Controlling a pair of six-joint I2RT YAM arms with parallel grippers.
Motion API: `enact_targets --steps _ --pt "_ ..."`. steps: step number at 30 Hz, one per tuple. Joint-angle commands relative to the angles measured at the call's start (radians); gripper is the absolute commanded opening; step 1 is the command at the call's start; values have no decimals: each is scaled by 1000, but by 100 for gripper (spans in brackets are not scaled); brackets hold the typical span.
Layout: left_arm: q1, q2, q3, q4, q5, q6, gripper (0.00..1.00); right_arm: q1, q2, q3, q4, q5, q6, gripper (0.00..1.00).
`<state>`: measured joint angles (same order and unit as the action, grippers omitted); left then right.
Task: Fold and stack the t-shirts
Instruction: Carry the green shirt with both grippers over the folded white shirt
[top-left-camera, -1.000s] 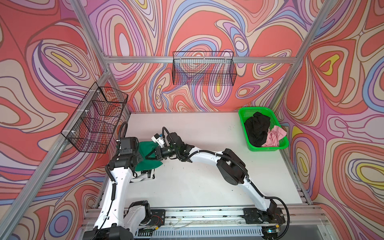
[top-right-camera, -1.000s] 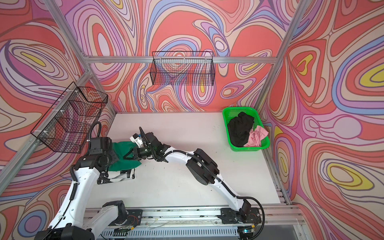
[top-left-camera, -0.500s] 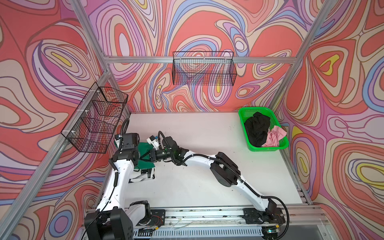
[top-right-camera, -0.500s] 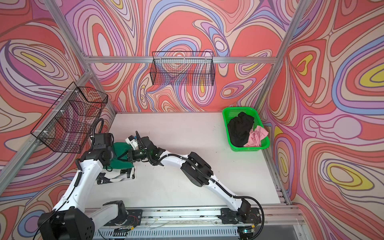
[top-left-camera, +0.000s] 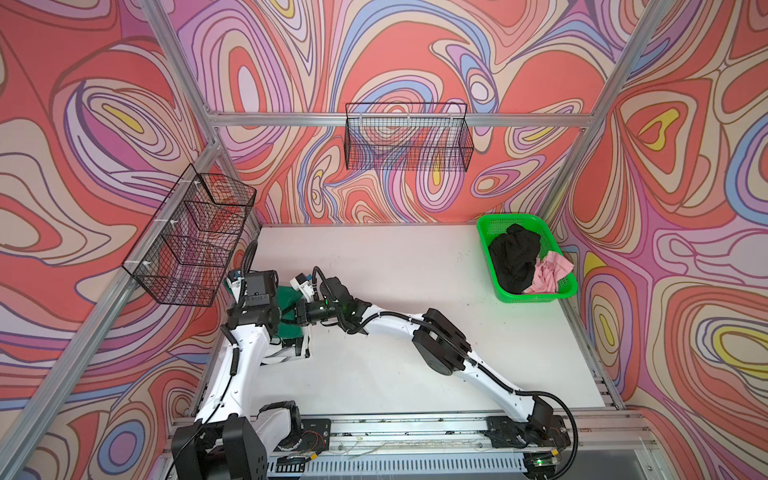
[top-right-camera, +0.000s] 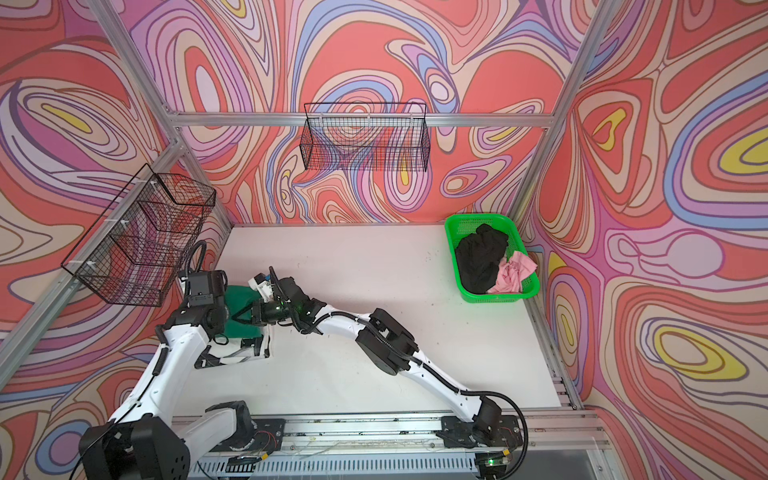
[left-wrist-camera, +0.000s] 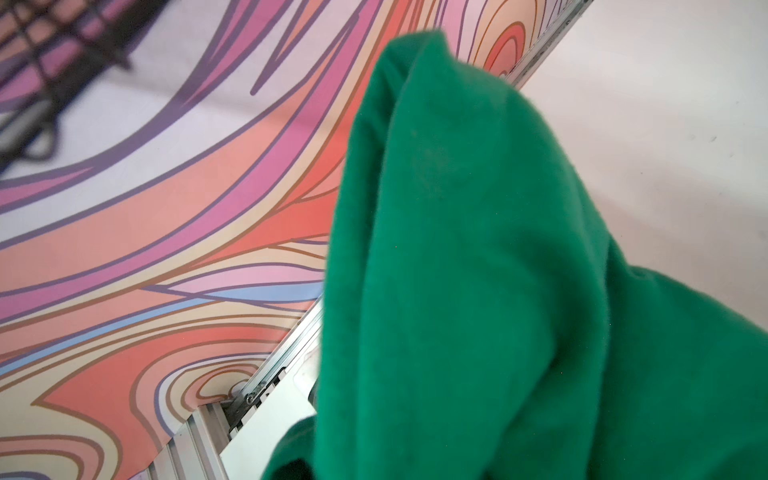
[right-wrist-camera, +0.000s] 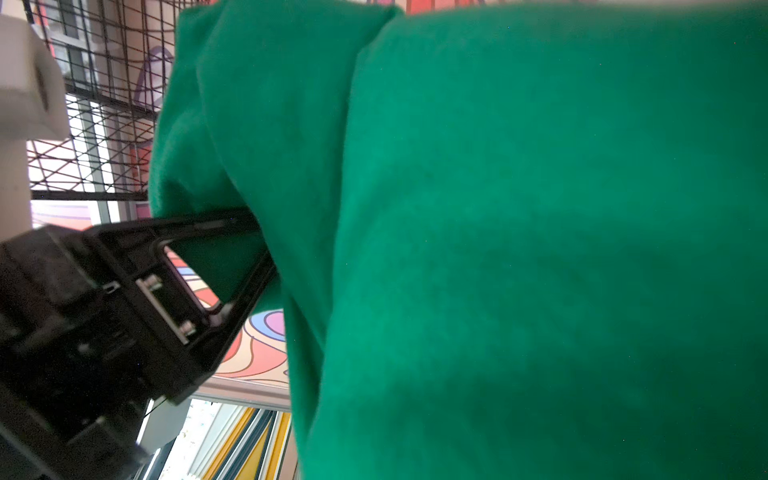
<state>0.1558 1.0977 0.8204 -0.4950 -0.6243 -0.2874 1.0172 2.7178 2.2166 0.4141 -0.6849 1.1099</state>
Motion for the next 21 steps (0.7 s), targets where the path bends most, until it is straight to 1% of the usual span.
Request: enact_targets --steps 1,4,5,6,10,13,17,21 --pt "19 1 20 99 -72 -1 19 7 53 14 2 -28 30 0" --pt "19 -5 26 66 -101 -60 57 9 66 10 0 -20 39 0" --pt "18 -14 24 54 -111 -84 83 11 68 8 1 -18 38 0" --pt "19 -24 21 45 -116 -102 100 12 68 3 1 -13 39 0" --pt "2 -78 17 27 -120 -128 100 18 69 -7 -12 5 28 0" --pt "-29 -157 6 14 -108 -130 100 25 80 -10 -15 21 35 0" --pt "-80 -263 -15 0 -165 -129 100 37 97 6 -48 31 27 0" --pt "-107 -337 -39 -29 -131 -152 100 37 44 -72 -57 64 10 0"
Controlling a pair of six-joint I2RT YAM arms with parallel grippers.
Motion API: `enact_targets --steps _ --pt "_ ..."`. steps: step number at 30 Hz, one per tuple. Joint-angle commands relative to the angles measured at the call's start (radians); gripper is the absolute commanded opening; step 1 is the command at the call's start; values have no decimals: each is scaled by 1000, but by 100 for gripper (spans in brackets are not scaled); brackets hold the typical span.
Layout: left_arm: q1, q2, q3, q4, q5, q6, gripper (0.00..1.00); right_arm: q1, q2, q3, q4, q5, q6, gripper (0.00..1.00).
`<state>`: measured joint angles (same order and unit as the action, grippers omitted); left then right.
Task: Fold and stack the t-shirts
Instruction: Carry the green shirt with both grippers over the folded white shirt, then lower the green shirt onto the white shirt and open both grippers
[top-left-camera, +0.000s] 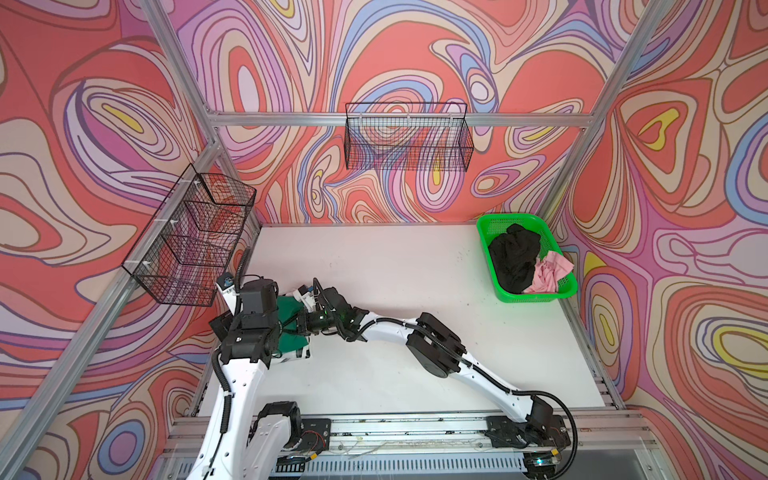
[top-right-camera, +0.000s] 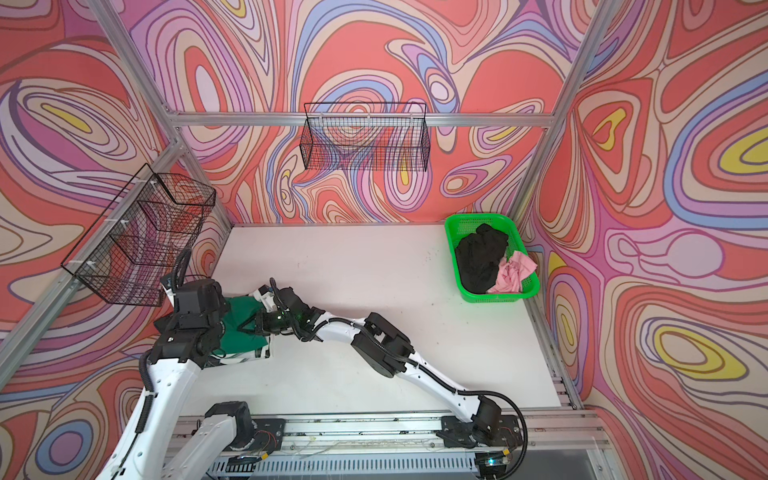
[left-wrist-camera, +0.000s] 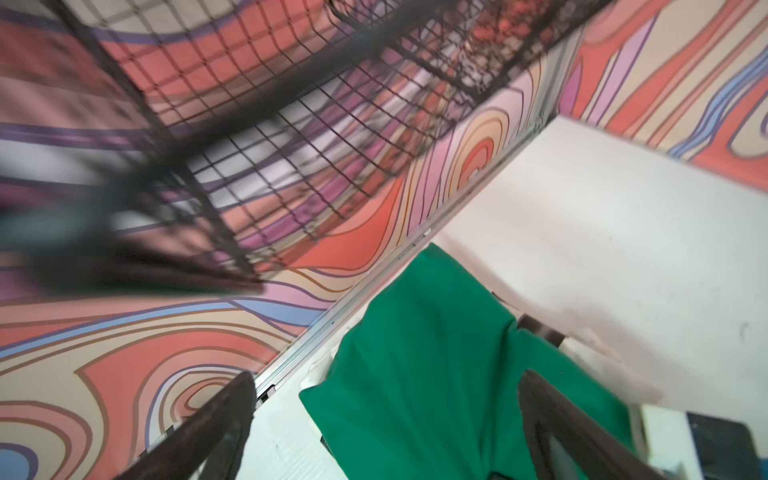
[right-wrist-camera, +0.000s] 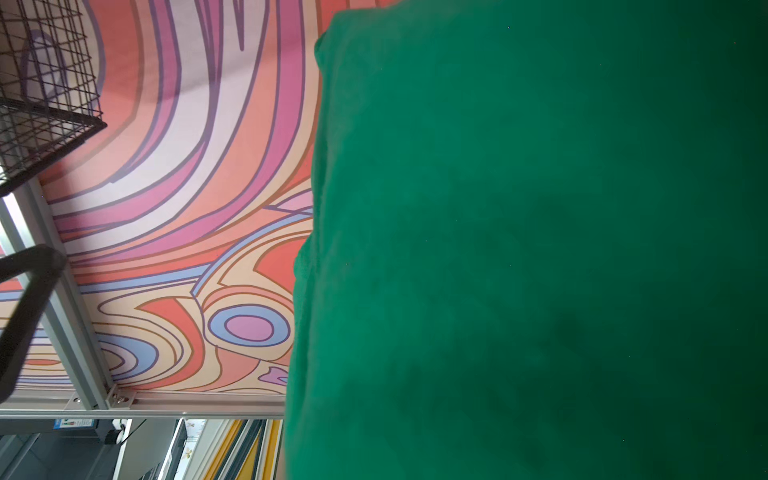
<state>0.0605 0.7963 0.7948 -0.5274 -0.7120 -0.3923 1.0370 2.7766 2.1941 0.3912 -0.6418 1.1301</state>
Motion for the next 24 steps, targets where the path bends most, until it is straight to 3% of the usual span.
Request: enact_targets --steps 1,4,11,19,24 --pt "-18 -48 -18 5 -49 -49 100 17 -28 -65 -37 27 -17 2" --pt "-39 -65 -25 15 -43 -35 100 16 -78 -105 -60 53 -63 33" --pt "-61 -75 -27 13 -39 -38 100 -17 -184 -189 -97 91 -99 67" --pt "-82 -91 -31 26 -5 -41 100 -43 -416 -433 -122 164 -151 77" --pt "-83 -101 -36 46 129 -52 100 -89 -653 -643 -224 282 -260 79"
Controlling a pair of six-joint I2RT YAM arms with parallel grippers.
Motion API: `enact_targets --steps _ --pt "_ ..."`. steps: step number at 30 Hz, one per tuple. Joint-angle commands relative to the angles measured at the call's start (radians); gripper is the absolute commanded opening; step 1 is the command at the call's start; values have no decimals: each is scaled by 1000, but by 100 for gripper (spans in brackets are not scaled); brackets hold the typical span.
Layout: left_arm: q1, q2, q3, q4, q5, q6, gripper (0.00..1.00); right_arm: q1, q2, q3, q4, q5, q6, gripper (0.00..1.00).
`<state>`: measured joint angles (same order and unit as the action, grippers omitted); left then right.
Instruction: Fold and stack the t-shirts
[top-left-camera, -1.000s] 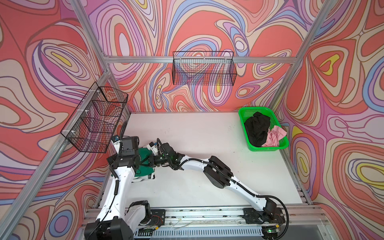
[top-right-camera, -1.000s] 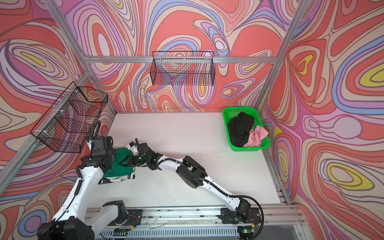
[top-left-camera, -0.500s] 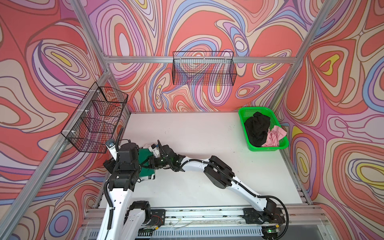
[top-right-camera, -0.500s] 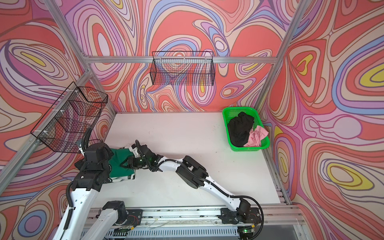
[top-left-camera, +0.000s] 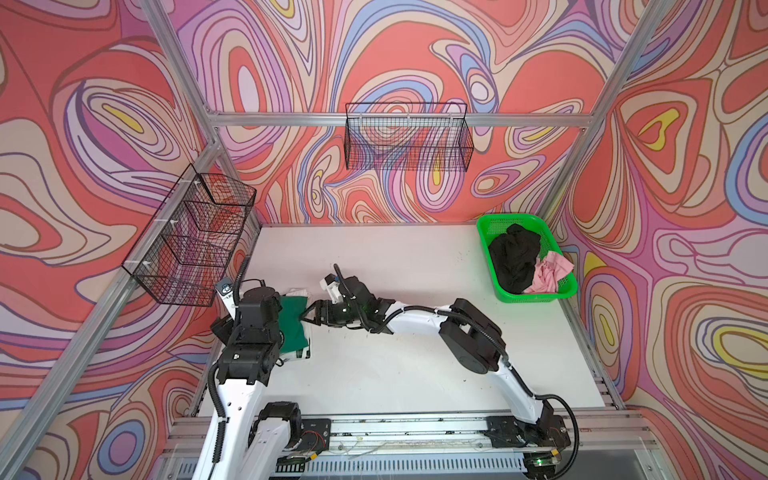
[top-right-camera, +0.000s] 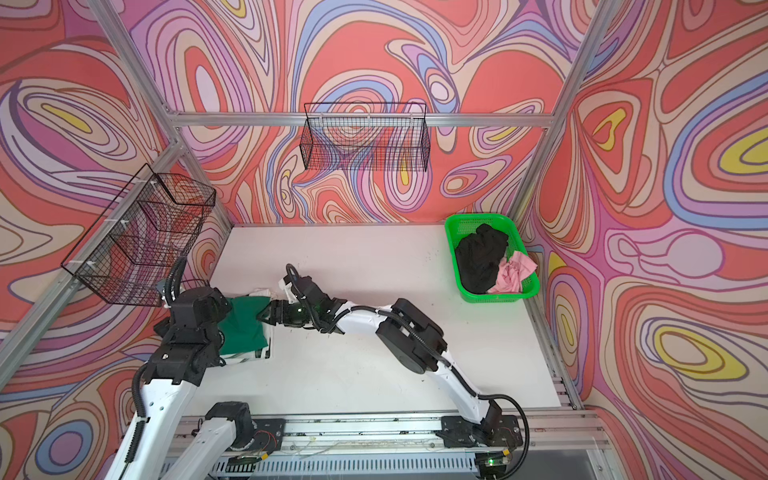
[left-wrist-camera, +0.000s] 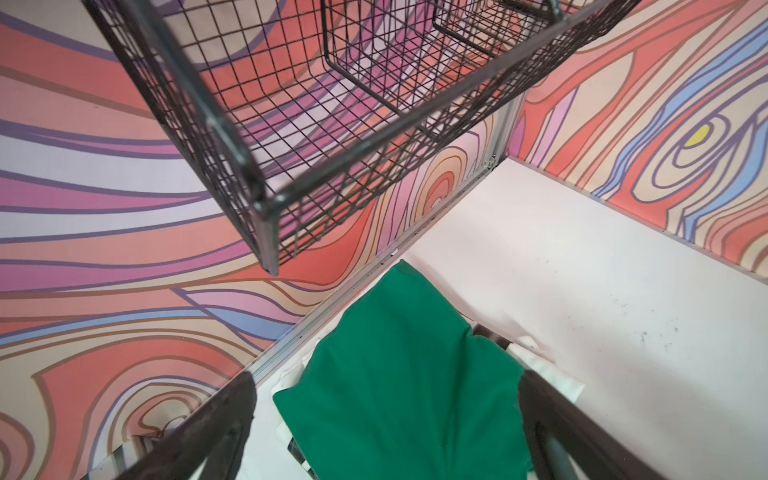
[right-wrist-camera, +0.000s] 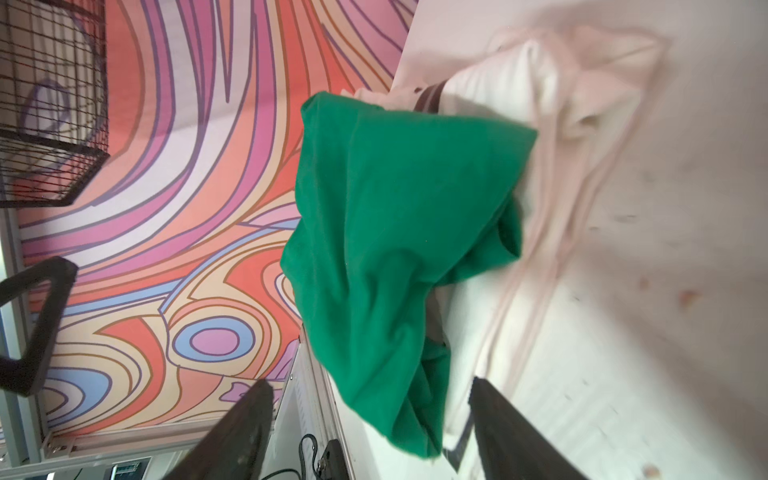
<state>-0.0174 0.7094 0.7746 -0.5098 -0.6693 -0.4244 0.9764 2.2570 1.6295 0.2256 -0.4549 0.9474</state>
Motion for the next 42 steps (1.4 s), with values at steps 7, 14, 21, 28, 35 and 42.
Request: enact_targets --steps 7,14,21,28,35,42 --pt "-6 -31 -77 148 471 0 100 -155 -606 -364 -274 421 -360 82" --pt "-32 49 -85 240 681 0 100 -253 -1022 -584 -454 689 -489 96" --pt "-95 203 -19 239 602 -7 100 -277 -1320 -809 -502 1051 -559 98" --pt "-113 370 -6 335 367 12 100 -416 -1287 -914 -399 1295 -617 98" --pt "-104 565 -53 545 209 147 100 -669 -1140 -967 -136 1247 -640 98" --pt "-27 702 -153 768 211 206 100 -780 -976 -1085 212 1260 -664 98"
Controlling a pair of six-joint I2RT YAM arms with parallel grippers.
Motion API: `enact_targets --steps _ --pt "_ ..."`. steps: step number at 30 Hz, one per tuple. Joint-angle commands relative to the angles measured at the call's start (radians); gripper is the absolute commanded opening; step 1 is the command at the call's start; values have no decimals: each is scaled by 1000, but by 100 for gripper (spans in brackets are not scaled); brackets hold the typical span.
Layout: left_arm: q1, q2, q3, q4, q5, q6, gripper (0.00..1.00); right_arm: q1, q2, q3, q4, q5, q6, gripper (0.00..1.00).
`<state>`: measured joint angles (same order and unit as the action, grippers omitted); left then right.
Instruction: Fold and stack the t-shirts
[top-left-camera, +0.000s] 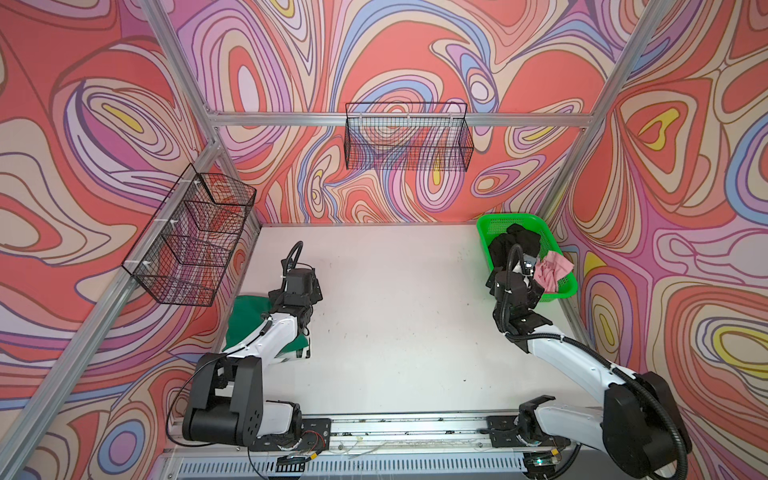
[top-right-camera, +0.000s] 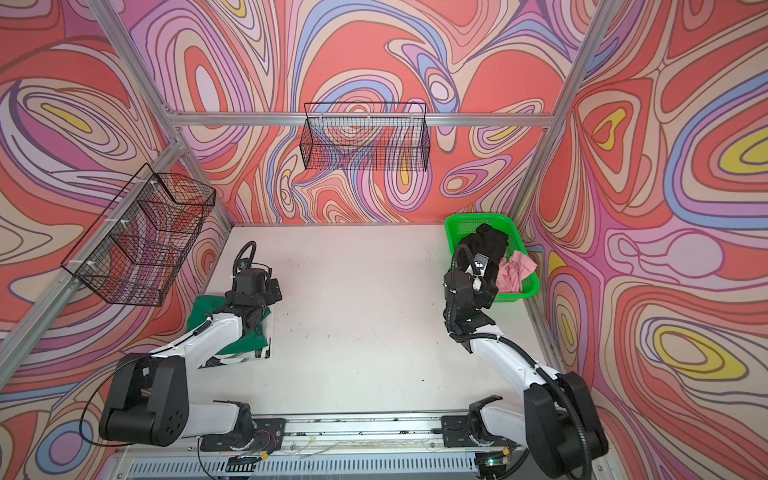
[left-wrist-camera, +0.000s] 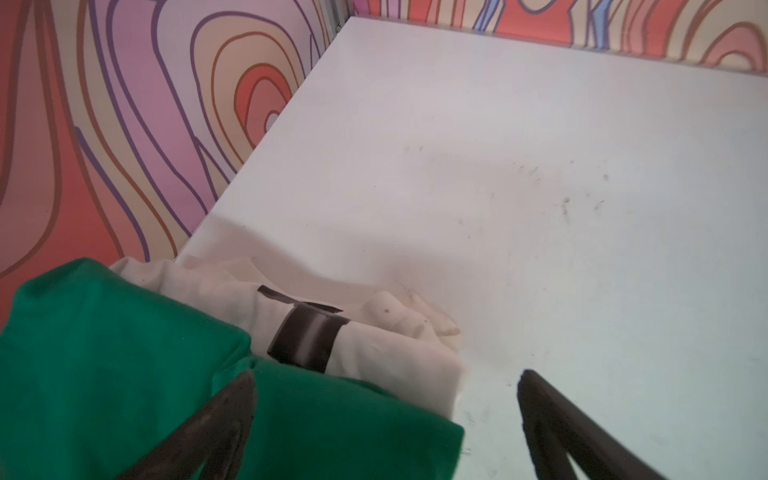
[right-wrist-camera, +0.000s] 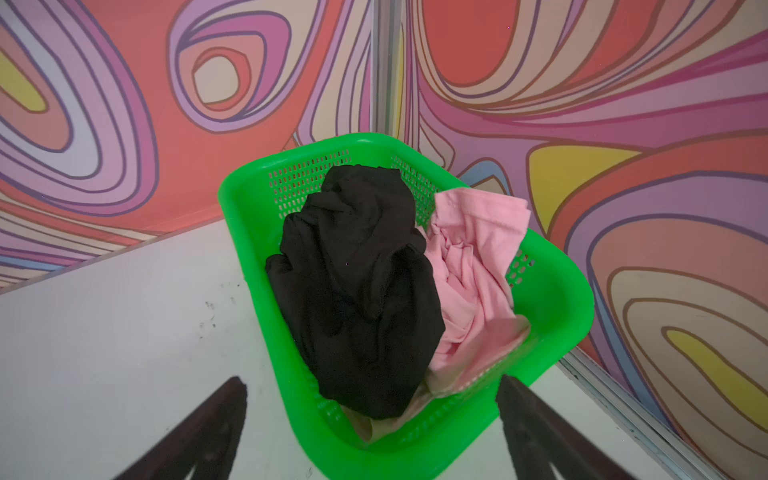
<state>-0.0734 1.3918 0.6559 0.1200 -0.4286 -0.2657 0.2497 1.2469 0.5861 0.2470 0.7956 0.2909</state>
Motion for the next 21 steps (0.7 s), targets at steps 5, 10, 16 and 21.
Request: enact_targets --steps 5,10,16,21 --pt "69 46 -77 251 -8 81 100 -108 168 -78 352 -45 -27 98" --pt "103 62 -98 346 98 101 100 -114 230 -105 453 -73 -59 98" --pt "103 68 -163 462 185 111 100 -115 247 -114 499 -102 -97 98" --pt "71 73 -236 611 218 167 100 -117 257 -129 540 -114 -115 98"
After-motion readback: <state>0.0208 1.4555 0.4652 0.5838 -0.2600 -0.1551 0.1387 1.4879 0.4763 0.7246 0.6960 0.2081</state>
